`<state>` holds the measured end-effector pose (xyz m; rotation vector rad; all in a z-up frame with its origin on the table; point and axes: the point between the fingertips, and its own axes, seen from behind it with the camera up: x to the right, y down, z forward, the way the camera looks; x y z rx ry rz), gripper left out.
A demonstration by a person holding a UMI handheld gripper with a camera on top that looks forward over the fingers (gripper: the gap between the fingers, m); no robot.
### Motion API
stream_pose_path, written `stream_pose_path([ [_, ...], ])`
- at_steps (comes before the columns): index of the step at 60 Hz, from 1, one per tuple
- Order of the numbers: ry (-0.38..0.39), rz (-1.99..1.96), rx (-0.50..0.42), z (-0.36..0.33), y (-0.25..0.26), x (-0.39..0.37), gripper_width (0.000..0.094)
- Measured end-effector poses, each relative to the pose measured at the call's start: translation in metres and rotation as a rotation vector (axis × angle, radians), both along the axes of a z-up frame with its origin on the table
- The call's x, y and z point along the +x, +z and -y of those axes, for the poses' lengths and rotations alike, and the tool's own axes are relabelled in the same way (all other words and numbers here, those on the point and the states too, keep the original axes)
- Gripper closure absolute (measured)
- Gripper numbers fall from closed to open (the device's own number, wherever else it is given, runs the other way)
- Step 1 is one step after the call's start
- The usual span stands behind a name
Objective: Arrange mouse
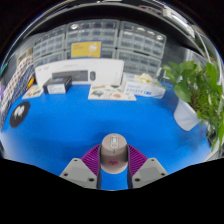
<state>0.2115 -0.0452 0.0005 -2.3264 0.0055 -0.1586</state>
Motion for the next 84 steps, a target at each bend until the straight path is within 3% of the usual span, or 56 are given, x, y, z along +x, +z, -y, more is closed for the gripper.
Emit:
stream_pose_path([
  [7, -0.095, -0.011, 0.091, -0.023, 0.074, -0.031, 0.0585],
  [12, -0.112, -0.02, 0.186, -0.043, 0.14, -0.073, 0.0586],
  [20, -0.063, -0.01, 0.315, -0.08, 0.222, -0.167, 0.0583],
  [28, 0.029, -0.065, 0.359, -0.112, 0.246, -0.282, 0.0586],
  [35, 0.096, -0.109, 0.326, -0.131, 0.218, -0.369, 0.0587],
  [43, 0.14, -0.14, 0.232, -0.142, 0.148, -0.441, 0.0587],
  [62, 0.145, -0.112, -0.024, -0.126, -0.013, -0.491, 0.0582],
  [64, 0.146, -0.105, 0.007, -0.129, -0.012, -0.491, 0.0584],
  [80, 0.166, -0.099, 0.006, -0.128, -0.015, -0.49, 0.0583],
  [84, 0.16, -0.105, 0.004, -0.129, -0.014, -0.491, 0.0524],
])
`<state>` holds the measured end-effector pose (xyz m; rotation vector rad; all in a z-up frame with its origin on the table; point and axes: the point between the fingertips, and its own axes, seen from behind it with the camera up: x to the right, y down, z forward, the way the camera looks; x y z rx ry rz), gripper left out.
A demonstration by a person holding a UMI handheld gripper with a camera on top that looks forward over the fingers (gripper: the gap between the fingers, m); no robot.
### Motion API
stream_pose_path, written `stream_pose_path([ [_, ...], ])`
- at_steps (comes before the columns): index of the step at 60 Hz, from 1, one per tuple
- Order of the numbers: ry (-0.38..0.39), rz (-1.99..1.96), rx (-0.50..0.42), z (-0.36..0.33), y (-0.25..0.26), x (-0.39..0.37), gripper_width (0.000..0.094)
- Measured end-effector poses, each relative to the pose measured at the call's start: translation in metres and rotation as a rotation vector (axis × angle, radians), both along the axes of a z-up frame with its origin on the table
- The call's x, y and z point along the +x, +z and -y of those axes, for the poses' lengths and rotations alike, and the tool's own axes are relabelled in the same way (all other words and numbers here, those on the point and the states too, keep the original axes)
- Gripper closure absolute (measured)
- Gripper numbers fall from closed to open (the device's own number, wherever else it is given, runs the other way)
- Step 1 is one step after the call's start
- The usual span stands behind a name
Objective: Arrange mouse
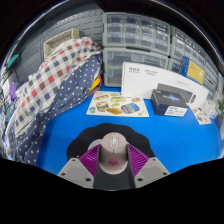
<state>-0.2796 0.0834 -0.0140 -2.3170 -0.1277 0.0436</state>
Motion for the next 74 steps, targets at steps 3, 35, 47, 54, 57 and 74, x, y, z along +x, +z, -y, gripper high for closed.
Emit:
stream_pose_path([
  [3, -0.003, -0.011, -0.018, 0.0, 0.0, -0.001, 0.0475],
  [35, -0.132, -0.085, 0.177, 0.036, 0.206, 0.127, 0.0072],
  [47, -0.135, -0.035, 0.224, 0.074, 0.233, 0.222, 0.0076],
  [54, -0.108, -0.051, 0.202, 0.104, 0.225, 0.268, 0.0084],
  [57, -0.09, -0.052, 0.191, 0.116, 0.22, 0.285, 0.0086],
  [74, -0.047, -0.083, 0.184, 0.158, 0.219, 0.349, 0.0083],
])
